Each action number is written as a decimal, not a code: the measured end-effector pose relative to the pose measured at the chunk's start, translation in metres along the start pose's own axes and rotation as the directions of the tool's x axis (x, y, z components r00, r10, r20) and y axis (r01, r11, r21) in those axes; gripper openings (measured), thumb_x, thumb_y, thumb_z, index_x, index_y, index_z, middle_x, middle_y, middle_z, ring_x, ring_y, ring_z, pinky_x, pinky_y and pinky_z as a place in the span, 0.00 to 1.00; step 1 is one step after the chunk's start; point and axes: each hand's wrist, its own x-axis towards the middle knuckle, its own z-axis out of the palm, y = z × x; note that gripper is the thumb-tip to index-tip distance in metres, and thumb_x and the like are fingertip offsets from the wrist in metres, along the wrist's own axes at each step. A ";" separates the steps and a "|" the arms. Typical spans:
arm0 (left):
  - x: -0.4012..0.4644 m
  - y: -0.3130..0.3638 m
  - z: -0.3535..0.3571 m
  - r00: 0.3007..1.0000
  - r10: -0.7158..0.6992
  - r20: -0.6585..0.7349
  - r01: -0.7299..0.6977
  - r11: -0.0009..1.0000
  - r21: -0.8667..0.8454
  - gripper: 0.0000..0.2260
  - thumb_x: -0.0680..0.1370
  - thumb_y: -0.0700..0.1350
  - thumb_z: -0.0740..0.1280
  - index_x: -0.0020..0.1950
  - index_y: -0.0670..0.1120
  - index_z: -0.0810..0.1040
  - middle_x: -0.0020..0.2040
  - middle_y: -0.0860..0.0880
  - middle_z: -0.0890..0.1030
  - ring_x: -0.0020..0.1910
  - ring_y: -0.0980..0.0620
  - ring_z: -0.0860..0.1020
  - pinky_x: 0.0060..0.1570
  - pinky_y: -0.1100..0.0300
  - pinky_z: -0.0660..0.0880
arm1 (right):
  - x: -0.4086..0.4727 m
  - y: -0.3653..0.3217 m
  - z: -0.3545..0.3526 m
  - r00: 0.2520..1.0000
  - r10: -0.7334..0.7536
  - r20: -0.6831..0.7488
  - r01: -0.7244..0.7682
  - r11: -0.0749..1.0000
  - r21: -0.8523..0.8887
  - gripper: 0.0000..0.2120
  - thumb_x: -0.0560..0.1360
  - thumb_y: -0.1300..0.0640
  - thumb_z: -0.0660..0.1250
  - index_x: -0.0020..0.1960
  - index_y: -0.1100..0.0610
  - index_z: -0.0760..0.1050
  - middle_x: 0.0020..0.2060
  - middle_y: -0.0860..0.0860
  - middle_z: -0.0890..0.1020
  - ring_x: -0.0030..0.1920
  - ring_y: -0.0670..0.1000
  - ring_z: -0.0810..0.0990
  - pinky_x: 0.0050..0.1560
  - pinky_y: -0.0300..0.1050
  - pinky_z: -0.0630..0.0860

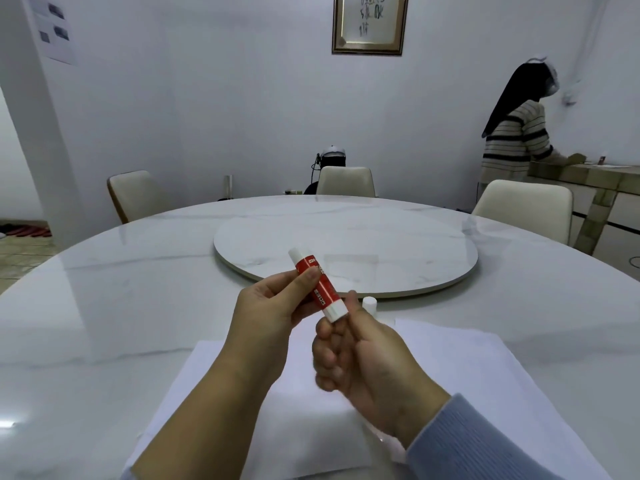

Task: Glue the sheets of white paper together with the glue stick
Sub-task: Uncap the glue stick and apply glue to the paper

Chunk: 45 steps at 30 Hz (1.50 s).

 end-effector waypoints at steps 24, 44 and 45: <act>0.003 -0.005 -0.001 1.000 0.007 -0.026 -0.005 0.996 0.086 0.15 0.64 0.47 0.72 0.45 0.38 0.83 0.39 0.43 0.85 0.40 0.49 0.83 0.44 0.60 0.81 | 0.000 0.002 -0.008 0.987 -0.134 -0.092 0.100 0.947 -0.306 0.27 0.78 0.38 0.50 0.39 0.58 0.76 0.26 0.53 0.77 0.28 0.50 0.72 0.34 0.42 0.70; 0.007 -0.004 -0.010 0.996 0.090 0.017 -0.089 0.901 0.425 0.23 0.65 0.56 0.69 0.57 0.48 0.81 0.52 0.53 0.84 0.53 0.60 0.80 0.54 0.64 0.73 | 0.013 -0.007 -0.017 0.935 -0.244 -0.257 0.293 0.940 0.175 0.13 0.77 0.52 0.62 0.49 0.62 0.77 0.26 0.52 0.78 0.25 0.47 0.69 0.32 0.40 0.67; 0.012 -0.006 -0.017 0.997 0.078 0.008 -0.069 0.827 0.558 0.24 0.67 0.58 0.68 0.61 0.51 0.78 0.57 0.53 0.81 0.57 0.59 0.77 0.55 0.65 0.71 | 0.015 -0.013 -0.025 0.918 -0.246 -0.310 0.333 0.905 0.266 0.11 0.77 0.53 0.63 0.48 0.61 0.76 0.25 0.52 0.78 0.24 0.46 0.70 0.31 0.39 0.67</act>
